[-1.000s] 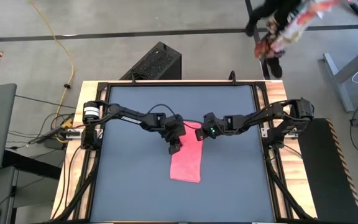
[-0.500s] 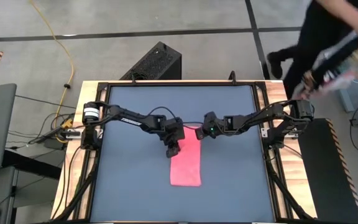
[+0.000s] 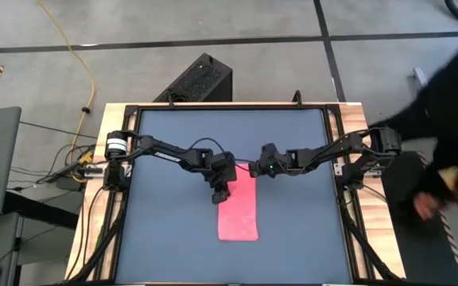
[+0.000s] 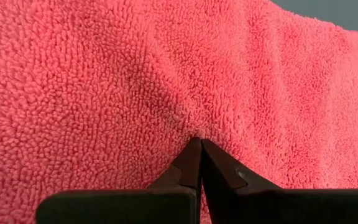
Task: Roll towel
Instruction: Fold the pink towel
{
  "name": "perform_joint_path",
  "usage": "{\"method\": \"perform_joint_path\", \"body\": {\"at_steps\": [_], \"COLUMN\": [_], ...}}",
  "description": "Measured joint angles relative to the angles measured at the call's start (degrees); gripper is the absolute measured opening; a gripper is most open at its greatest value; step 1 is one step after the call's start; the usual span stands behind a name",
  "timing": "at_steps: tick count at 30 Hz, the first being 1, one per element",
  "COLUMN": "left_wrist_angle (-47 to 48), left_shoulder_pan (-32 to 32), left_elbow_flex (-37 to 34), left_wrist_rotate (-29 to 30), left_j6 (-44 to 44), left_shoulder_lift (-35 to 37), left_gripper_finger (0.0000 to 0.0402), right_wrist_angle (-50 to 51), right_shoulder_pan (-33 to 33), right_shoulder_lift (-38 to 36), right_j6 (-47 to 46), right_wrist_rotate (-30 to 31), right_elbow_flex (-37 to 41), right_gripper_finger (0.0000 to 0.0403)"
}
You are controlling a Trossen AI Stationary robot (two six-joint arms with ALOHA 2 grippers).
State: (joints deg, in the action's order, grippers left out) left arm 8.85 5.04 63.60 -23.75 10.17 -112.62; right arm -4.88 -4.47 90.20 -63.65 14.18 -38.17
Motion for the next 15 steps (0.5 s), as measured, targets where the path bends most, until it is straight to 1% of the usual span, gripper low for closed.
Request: {"method": "perform_joint_path", "body": {"at_steps": [5, 11, 13, 15], "left_wrist_angle": [-0.12, -0.65, -0.7, -0.71], "left_shoulder_pan": [0.0, 0.02, 0.02, 0.02], "left_elbow_flex": [0.0, -0.01, -0.01, -0.01], "left_wrist_rotate": [0.18, 0.44, 0.45, 0.44], "left_j6": [0.0, -0.02, -0.02, -0.02], "left_shoulder_lift": [0.0, 0.0, 0.0, 0.0], "left_gripper_finger": [0.0, 0.0, 0.0, 0.0], "right_wrist_angle": [-1.55, -6.02, -6.3, -6.4], "right_shoulder_pan": [0.97, 2.71, 3.1, 3.58], "right_shoulder_lift": [1.77, 4.72, 4.84, 4.66], "right_j6": [-2.63, -3.72, -3.56, -3.33], "right_wrist_rotate": [0.83, 0.81, 1.47, 3.73], "right_elbow_flex": [0.0, 0.0, 0.0, 0.0], "right_gripper_finger": [0.0104, 0.0101, 0.009, 0.0067]}}
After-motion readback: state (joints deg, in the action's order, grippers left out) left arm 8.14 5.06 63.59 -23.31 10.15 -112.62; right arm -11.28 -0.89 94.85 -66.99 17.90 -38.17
